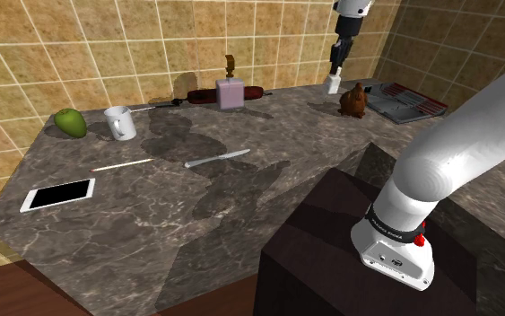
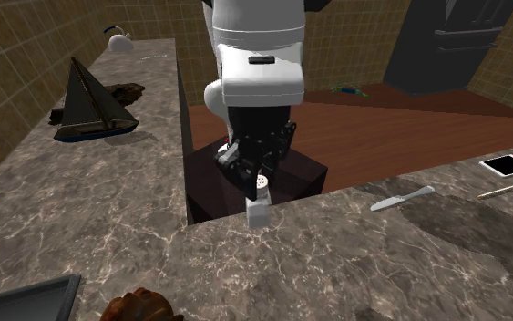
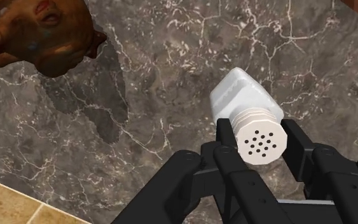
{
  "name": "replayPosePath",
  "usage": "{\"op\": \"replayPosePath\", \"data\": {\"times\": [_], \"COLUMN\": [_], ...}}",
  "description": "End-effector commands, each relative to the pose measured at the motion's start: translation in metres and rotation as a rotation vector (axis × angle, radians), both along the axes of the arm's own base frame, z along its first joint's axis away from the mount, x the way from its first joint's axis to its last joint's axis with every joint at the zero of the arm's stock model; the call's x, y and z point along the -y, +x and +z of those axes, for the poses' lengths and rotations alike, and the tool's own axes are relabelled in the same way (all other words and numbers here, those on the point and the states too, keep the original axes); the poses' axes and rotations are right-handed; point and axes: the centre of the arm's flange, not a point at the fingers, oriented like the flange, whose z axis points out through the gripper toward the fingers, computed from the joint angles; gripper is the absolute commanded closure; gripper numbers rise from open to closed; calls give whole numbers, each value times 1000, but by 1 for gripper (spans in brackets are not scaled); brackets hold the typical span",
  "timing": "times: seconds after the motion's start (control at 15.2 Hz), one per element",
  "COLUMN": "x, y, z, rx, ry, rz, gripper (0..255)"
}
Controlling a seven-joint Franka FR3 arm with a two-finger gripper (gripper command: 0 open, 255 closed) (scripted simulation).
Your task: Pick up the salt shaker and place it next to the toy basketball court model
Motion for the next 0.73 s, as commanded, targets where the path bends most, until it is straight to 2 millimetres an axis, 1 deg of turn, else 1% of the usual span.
{"op": "replayPosePath", "data": {"times": [0.0, 0.66], "x": [10, 115], "y": [-8, -88], "z": [3, 4], "rx": [0, 0], "ry": [0, 0], "rz": [0, 0], "gripper": [255, 255]}}
